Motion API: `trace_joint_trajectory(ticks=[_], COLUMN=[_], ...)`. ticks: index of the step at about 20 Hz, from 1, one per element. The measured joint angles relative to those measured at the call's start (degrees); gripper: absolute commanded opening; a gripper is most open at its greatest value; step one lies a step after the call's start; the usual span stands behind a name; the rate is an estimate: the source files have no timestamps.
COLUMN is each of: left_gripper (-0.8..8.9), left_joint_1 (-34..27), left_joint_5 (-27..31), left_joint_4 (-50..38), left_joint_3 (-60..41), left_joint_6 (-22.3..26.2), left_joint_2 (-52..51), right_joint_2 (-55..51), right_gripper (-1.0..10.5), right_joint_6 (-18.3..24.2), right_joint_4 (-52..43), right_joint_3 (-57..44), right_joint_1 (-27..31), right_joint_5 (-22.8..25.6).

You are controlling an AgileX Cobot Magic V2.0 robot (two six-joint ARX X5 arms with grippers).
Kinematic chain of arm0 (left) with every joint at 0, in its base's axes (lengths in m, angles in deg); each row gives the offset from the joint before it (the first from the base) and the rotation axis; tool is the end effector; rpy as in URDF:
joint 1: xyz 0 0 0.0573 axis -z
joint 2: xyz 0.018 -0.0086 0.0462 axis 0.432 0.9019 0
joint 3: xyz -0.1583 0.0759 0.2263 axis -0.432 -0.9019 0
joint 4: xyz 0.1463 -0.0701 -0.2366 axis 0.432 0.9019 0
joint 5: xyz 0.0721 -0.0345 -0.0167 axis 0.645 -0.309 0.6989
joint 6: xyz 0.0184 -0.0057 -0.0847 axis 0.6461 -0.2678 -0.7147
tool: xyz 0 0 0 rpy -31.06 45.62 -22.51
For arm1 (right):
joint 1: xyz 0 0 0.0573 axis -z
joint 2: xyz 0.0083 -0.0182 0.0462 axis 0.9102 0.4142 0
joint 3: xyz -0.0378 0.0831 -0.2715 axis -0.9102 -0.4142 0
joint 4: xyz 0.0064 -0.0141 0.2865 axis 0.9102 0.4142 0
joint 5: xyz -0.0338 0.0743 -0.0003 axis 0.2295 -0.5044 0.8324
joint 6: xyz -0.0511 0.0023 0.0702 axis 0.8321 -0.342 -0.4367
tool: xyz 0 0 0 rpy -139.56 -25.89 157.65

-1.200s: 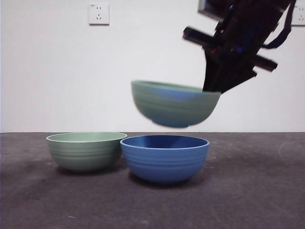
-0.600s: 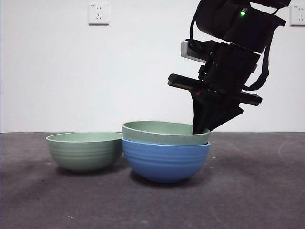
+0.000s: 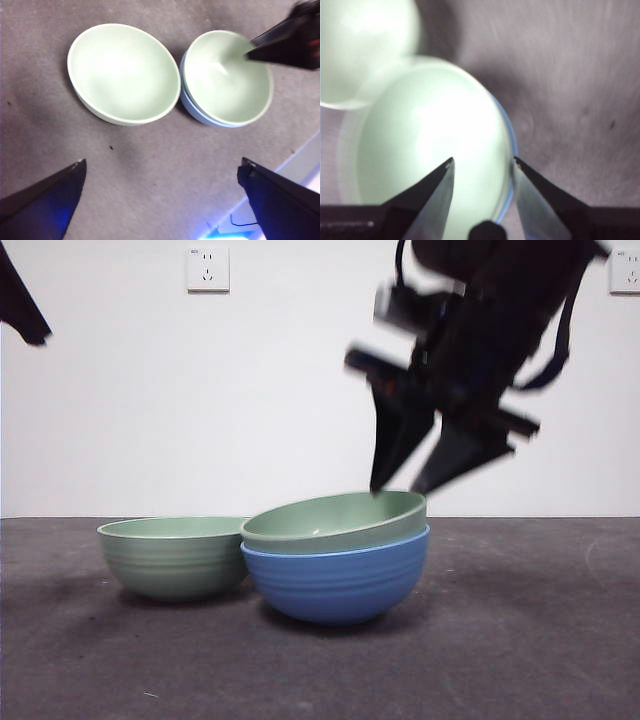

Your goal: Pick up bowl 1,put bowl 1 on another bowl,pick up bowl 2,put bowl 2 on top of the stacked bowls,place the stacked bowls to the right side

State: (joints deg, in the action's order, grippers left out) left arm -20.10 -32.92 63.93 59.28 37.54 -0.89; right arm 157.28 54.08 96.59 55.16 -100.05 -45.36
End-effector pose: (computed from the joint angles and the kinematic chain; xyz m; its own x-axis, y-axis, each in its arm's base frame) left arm 0.2077 -0.0579 0.2503 0.5074 -0.5627 -0.6526 0.4687 0.8158 -0.3389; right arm 0.2932 0.2131 0.2021 0.4263 0.4488 -0.7854 -0.5213 0.8315 0.1921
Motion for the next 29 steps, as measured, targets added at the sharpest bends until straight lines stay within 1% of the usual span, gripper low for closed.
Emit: trace_joint_trajectory(ticks=[3,5,7,11,13,15,16,18,19,22,23,24,25,26,28,29], left_gripper=[6.26,6.26,6.25,6.24,6.23,6.21,5.88,4.64,4.34,4.25,3.79,2.96,2.35,2.05,1.87,1.33], left_joint_1=[1.97,3.15,4.35,6.23,7.15,7.65,7.8,7.82,7.82,8.17,8.17,8.17,8.17,8.17,8.39,8.48], left_joint_5=[3.65,5.57,7.67,13.22,17.57,20.48,21.75,22.93,22.93,22.97,22.97,22.97,22.97,22.97,22.93,22.91], left_joint_4=[-4.7,-9.22,-14.62,-21.35,-25.11,-25.73,-25.57,-25.57,-25.57,-25.11,-24.65,-23.93,-23.23,-22.93,-23.12,-23.15], left_joint_3=[0.0,0.0,0.0,0.0,0.11,1.44,2.67,5.16,5.92,6.43,6.43,6.43,6.4,6.4,6.4,6.4], left_joint_6=[-0.94,-2.32,-4.35,-7.48,-9.18,-10.03,-10.25,-10.36,-10.36,-10.4,-10.38,-10.38,-10.38,-10.4,-10.43,-10.43], left_joint_2=[5.03,8.63,12.7,18.56,23.06,27.52,29.51,32.39,33.2,35.17,35.89,36.83,37.55,37.88,37.79,37.79], right_joint_2=[-8.2,-13.94,-19.87,-27.26,-32.2,-36.52,-38.14,-40.52,-41.2,-42.32,-42.51,-42.64,-42.71,-42.71,-42.71,-42.71], right_gripper=[1.9,1.9,1.9,1.9,1.9,1.9,1.9,1.9,1.9,1.9,1.9,1.9,1.9,1.9,1.9,1.9], right_joint_6=[0.02,0.02,0.02,0.02,0.0,0.0,0.0,-0.2,-0.24,-0.55,-0.59,-0.59,-0.59,-0.59,-0.61,-0.61], right_joint_4=[3.19,5.25,7.96,13.0,16.76,20.04,21.31,23.56,24.39,25.46,25.46,25.46,25.46,25.46,25.46,25.46], right_joint_3=[0.0,0.0,0.0,0.0,0.0,0.0,0.0,0.0,0.0,0.0,0.0,0.0,0.0,0.0,0.0,0.0], right_joint_1=[0.0,0.02,0.04,0.02,0.04,0.04,0.02,0.02,0.04,0.04,0.04,0.02,0.04,0.04,0.04,0.02], right_joint_5=[0.57,3.1,4.33,4.48,4.57,4.7,5.51,7.06,7.45,7.58,7.56,7.58,7.58,7.58,7.58,7.58])
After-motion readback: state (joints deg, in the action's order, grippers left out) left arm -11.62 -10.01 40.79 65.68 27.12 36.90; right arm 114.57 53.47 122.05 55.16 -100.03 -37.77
